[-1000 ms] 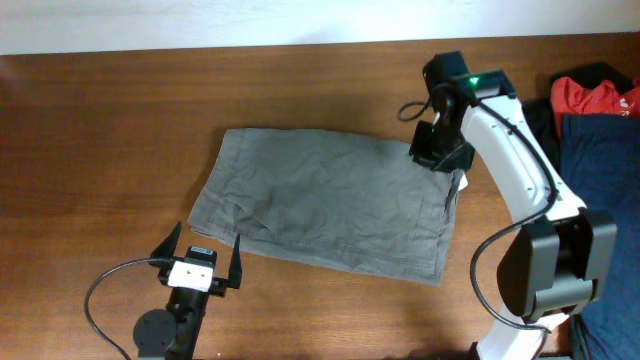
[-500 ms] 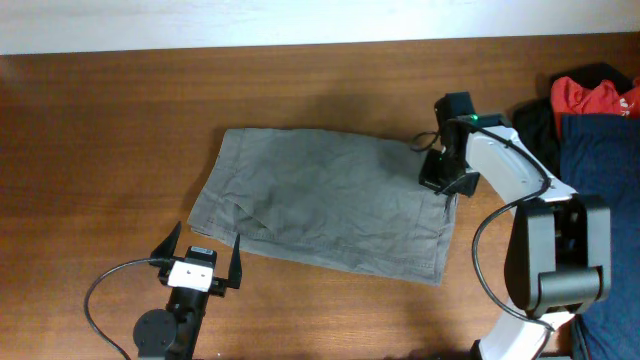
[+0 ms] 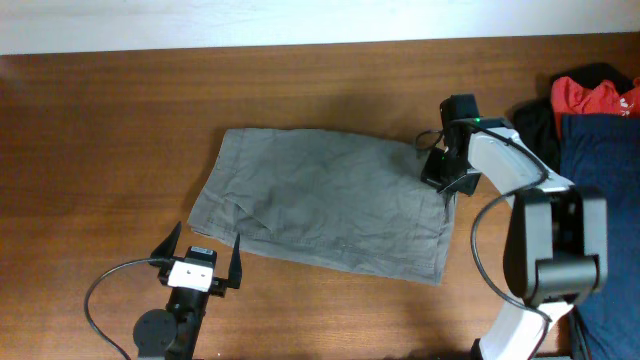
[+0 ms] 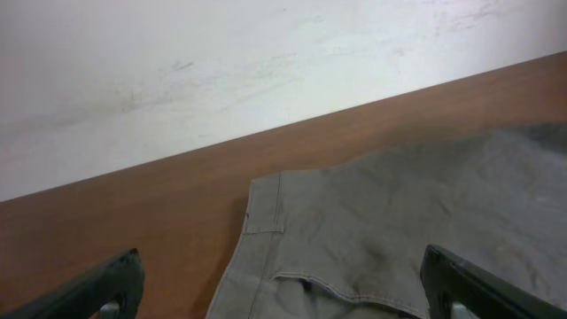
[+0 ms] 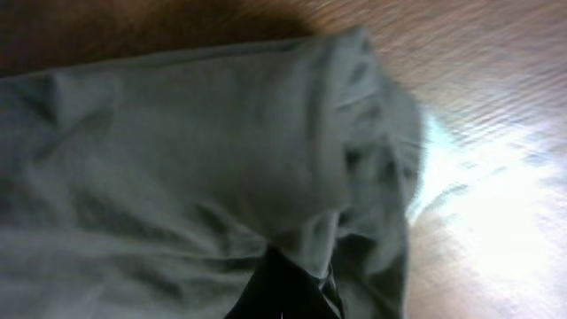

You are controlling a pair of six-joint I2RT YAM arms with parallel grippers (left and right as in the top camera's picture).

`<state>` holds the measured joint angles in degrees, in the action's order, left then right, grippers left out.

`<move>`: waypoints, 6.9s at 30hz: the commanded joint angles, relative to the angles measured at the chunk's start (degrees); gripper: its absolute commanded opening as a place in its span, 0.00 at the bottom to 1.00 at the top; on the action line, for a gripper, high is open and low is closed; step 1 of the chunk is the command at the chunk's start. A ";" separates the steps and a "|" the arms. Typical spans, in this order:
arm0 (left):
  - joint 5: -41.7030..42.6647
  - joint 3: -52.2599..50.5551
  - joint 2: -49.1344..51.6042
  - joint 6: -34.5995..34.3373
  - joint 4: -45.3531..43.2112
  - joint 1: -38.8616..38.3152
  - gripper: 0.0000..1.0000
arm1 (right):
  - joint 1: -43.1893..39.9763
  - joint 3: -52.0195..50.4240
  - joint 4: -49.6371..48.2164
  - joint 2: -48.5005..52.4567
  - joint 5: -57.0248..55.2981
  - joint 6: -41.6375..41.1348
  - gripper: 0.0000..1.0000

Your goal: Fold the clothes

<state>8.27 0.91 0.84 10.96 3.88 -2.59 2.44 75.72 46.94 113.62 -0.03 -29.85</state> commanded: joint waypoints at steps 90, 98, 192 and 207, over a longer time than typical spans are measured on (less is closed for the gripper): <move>-0.44 -0.39 -0.44 0.72 0.07 0.24 0.99 | -0.22 -6.97 35.89 -63.30 3.45 -0.02 0.99; -0.66 -0.39 -0.44 0.74 0.04 0.24 0.99 | -0.22 -21.33 23.71 -62.01 4.00 -5.88 0.99; 13.77 68.83 86.93 -0.17 44.17 5.84 0.99 | -0.22 -24.44 14.49 -37.99 8.44 -6.23 0.99; 5.62 68.83 93.74 -0.13 37.66 7.04 0.99 | -0.22 -24.44 12.31 -37.99 8.44 -6.23 0.99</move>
<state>16.75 68.82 92.51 11.14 42.30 3.38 2.44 51.51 59.48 75.61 8.10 -35.81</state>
